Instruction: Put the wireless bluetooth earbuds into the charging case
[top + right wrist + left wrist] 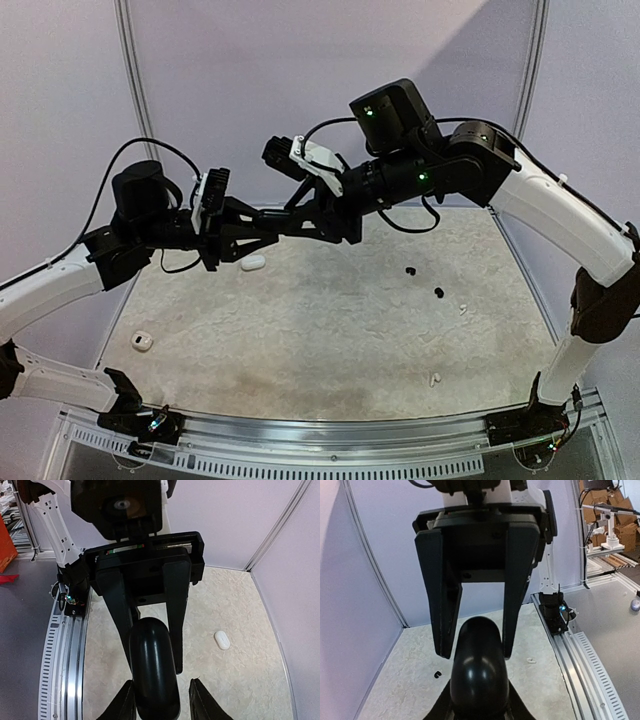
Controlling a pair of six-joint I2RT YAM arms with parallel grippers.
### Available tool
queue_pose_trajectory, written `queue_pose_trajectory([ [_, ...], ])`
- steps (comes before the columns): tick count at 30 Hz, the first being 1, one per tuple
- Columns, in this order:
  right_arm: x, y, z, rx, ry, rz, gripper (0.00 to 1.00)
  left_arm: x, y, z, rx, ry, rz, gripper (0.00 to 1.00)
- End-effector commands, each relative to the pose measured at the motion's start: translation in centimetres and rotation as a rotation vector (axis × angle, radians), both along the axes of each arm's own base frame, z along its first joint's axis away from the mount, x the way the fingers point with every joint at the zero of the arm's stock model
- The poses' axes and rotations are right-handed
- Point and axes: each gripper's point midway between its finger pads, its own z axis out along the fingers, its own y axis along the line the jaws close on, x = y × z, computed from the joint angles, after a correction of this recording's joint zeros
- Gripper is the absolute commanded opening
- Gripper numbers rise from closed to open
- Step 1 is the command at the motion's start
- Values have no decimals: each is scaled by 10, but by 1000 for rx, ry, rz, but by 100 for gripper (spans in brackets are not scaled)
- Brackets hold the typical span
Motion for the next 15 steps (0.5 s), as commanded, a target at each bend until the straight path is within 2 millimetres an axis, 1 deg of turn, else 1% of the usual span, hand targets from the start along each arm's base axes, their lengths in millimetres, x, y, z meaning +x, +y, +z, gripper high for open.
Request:
queue_pose_trajectory([
  [1,12,6,13,57,-30,-50,36,-9,2,-24,91,-37,-21,0],
  [6,12,5,15,62,-24,-58,36,-8,4,-29,113,-50,-13,0],
  [8,12,5,12,55,-20,-59,36,-7,4,-27,106,-50,-4,0],
  [13,13,5,-4,20,4,-62,36,-9,4,-20,77,-25,-9,0],
  [15,12,5,-9,13,15,-64,36,-9,3,-14,47,-9,-11,0],
])
